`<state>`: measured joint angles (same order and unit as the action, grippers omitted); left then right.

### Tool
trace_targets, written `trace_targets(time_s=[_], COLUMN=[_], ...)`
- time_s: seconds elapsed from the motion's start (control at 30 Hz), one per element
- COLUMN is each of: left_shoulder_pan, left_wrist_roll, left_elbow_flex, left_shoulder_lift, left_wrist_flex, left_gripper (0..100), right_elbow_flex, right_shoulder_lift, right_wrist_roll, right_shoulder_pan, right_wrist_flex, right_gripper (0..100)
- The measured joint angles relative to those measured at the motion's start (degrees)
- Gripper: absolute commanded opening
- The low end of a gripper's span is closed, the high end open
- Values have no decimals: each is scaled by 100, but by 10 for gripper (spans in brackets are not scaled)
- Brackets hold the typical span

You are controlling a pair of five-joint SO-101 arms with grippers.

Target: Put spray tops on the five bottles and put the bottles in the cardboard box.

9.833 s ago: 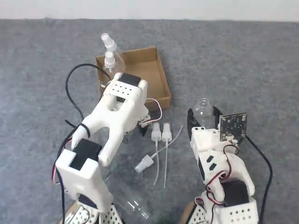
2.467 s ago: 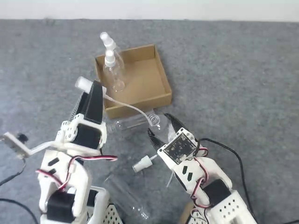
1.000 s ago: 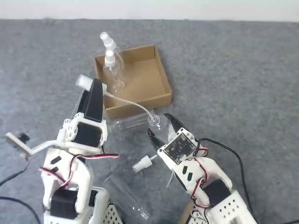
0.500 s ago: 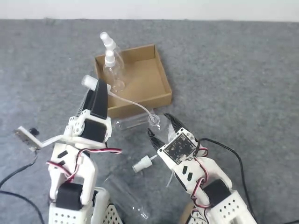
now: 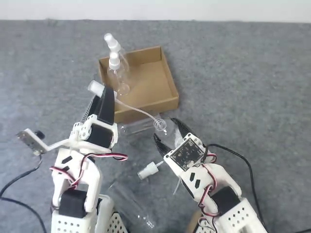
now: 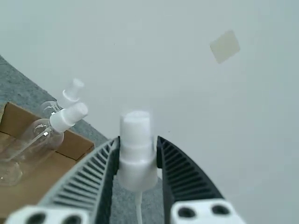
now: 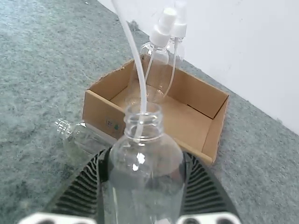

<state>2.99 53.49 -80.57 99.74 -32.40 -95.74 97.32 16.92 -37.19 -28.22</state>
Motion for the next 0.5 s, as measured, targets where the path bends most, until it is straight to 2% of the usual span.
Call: trace_targets(time_s=[0.1, 0.5], left_shoulder_pan=[26, 993], left_wrist_roll=[-123, -387], left_elbow_flex=[0, -149], left_shoulder_lift=[0, 0], left_wrist_flex=[0, -18], left_gripper=[11, 11], right_elbow_flex=[0, 0], right_shoulder_lift=[0, 0], right_wrist_roll=[0, 0], right_shoulder_pan=[0, 0], right_wrist_flex=[0, 0], right_gripper=[14, 14])
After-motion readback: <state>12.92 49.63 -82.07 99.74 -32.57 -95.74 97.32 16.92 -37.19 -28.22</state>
